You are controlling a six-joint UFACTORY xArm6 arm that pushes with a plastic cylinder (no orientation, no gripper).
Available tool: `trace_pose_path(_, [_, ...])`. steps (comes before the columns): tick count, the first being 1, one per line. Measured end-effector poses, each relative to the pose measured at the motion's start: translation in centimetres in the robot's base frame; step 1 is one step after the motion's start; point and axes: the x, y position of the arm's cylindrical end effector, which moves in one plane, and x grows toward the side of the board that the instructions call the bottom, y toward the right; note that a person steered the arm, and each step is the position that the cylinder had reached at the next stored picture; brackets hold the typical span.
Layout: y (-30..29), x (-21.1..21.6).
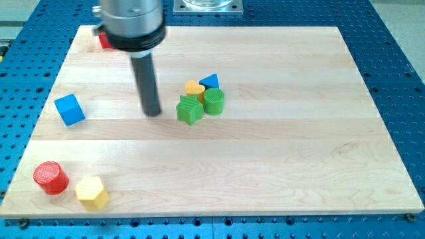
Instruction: Slide the hexagon into the red circle
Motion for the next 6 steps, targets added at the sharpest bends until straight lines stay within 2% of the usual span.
trace_pose_path(1, [0.9, 4.9])
trace_pose_path(2, [7.0, 5.8])
trace_pose_path(3, [6.3, 15.1])
trace_pose_path(4, [3.1, 16.6])
trace_pose_path(6, [-6.2, 16.5])
